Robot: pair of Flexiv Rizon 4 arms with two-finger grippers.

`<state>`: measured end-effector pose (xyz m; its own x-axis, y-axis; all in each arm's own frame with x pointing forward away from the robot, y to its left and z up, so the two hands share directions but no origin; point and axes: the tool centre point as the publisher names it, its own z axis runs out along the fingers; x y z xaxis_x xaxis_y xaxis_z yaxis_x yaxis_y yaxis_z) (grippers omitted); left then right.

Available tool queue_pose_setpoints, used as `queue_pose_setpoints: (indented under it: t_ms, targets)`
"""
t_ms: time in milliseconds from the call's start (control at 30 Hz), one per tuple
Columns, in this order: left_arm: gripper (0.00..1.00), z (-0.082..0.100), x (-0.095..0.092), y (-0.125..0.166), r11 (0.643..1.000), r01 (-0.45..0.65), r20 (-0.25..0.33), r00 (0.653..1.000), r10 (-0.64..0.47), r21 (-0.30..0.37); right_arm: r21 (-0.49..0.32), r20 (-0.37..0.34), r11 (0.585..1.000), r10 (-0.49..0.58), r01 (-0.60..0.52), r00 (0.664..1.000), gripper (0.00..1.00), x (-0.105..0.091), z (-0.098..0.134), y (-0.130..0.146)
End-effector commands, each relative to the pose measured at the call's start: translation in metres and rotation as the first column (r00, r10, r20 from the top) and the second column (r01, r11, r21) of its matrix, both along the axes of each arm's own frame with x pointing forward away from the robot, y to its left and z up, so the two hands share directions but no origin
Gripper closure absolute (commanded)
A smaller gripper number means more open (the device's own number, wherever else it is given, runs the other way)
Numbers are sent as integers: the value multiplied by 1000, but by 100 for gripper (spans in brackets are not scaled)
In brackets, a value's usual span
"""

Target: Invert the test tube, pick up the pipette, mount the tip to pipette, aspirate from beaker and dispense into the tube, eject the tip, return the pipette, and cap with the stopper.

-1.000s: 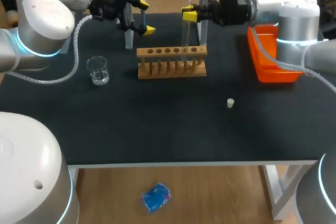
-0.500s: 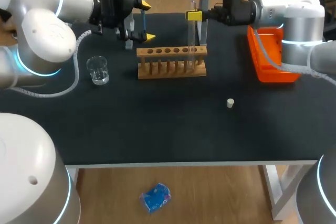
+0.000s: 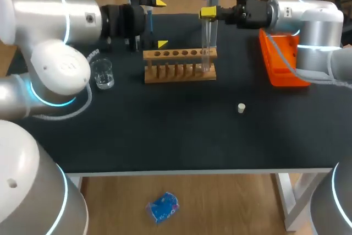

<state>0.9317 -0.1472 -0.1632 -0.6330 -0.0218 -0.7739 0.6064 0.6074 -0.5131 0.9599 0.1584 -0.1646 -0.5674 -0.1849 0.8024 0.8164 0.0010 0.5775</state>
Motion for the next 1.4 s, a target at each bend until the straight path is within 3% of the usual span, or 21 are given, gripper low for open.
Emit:
queue_pose_setpoints:
  t_ms: [33, 133, 167, 233, 267, 333, 767, 900, 1000, 1067, 1300, 1400]
  targets:
    - [0, -9, -1, 2, 993, 44, 105, 994, -32, -108, -25, -189, 1000, -9, 4, 982, 100, -4, 2, 1]
    - [0, -9, -1, 2, 993, 44, 105, 994, -32, -108, -25, -189, 1000, -9, 4, 982, 100, -4, 2, 1]
    - [0, -8, -4, 0, 988, 84, 178, 982, -60, -131, -16, -289, 1000, -17, 13, 957, 100, -2, 2, 0]
    - [0, -7, -14, -5, 977, 180, 341, 931, -131, -115, -43, -399, 999, -15, -3, 917, 100, 0, 4, -1]
    - [0, -9, -18, -6, 974, 207, 391, 907, -157, -88, -53, -477, 999, -18, -8, 879, 100, 0, 4, -2]
    - [0, -18, -20, -9, 981, 191, 452, 873, -185, 34, -82, -562, 996, -18, -34, 827, 100, -2, 6, -3]
    - [0, -18, -20, -9, 981, 191, 452, 873, -185, 34, -82, -562, 996, -18, -34, 827, 100, -2, 6, -3]
    - [0, -14, -28, -15, 977, 202, 561, 802, -203, 64, -51, -587, 998, -6, -29, 809, 100, 5, -2, -3]
    - [0, -13, -32, -17, 974, 200, 613, 758, -223, 107, -57, -619, 997, 6, -53, 785, 100, 8, -11, -3]
    - [0, -14, -36, -19, 968, 202, 635, 731, -251, 151, -85, -610, 995, -5, -58, 792, 100, 10, -18, -3]
    - [0, -22, -48, -41, 955, 237, 659, 693, -293, 176, -88, -595, 995, -7, -57, 803, 100, 17, -29, 0]
    - [0, -27, -51, -54, 949, 278, 663, 684, -302, 146, -90, -593, 994, -6, -58, 805, 100, 19, -32, 1]
